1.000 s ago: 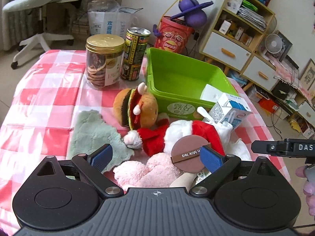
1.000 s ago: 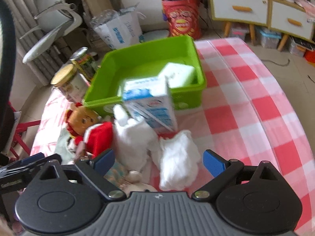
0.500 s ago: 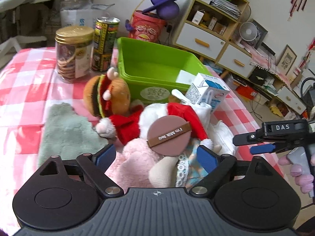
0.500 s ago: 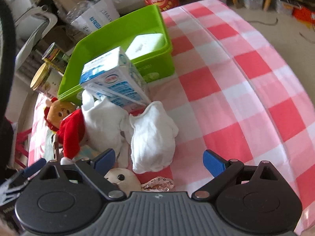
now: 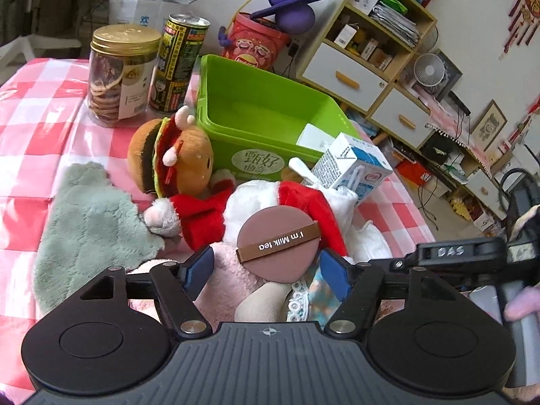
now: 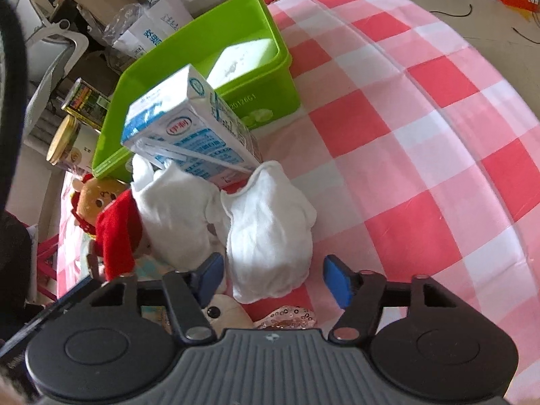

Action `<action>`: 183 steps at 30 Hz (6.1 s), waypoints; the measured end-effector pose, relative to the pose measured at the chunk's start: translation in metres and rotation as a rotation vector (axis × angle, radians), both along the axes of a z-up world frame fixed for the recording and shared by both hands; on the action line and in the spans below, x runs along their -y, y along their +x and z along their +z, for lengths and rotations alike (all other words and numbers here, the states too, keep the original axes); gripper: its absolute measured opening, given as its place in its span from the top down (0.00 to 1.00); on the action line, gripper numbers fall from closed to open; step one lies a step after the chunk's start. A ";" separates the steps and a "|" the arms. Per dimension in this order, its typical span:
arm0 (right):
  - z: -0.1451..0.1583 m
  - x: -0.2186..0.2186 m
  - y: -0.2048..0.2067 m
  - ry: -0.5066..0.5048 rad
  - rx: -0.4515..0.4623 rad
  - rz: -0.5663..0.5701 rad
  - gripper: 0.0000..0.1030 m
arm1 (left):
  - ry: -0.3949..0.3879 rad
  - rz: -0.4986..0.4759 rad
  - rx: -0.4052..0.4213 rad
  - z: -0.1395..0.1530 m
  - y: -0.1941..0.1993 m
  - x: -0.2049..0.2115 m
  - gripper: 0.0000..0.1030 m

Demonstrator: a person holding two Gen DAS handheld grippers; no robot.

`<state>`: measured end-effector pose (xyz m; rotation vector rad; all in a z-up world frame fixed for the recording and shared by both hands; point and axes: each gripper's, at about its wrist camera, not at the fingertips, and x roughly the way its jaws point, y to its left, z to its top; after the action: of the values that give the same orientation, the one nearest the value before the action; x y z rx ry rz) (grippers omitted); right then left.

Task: Organize soft objects
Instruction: 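Reach the left tool to a second brown puff while the right tool reaches the white cloth, then close the left tool on the brown puff while the right tool grips the white cloth, then carry the puff with the left tool while the right tool carries the cloth to the bin, then release the puff from the left tool while the right tool drops the cloth into the bin, then move back to the table and grasp the beige bunny doll with the right tool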

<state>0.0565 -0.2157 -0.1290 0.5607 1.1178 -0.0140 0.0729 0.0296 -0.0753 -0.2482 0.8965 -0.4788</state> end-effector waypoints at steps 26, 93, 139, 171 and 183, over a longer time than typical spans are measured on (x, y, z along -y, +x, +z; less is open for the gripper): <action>0.010 0.002 -0.001 0.063 0.032 -0.026 0.92 | 0.009 -0.014 0.020 0.006 0.000 0.000 0.50; 0.087 0.036 -0.015 0.256 0.328 -0.112 0.93 | -0.123 0.109 0.115 0.052 0.002 -0.027 1.00; 0.029 0.030 0.159 0.364 0.223 0.041 0.94 | 0.171 0.038 0.099 0.017 0.139 0.052 1.00; 0.084 0.008 0.092 0.246 0.295 0.053 0.54 | 0.138 0.095 0.140 0.056 0.067 0.014 0.19; 0.102 -0.024 0.025 0.103 0.310 0.090 0.40 | 0.191 0.126 0.113 0.064 0.017 -0.017 0.06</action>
<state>0.0814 -0.1913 -0.0272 0.5817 0.8428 0.2031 0.0896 0.0464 -0.0109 -0.1015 0.8045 -0.2849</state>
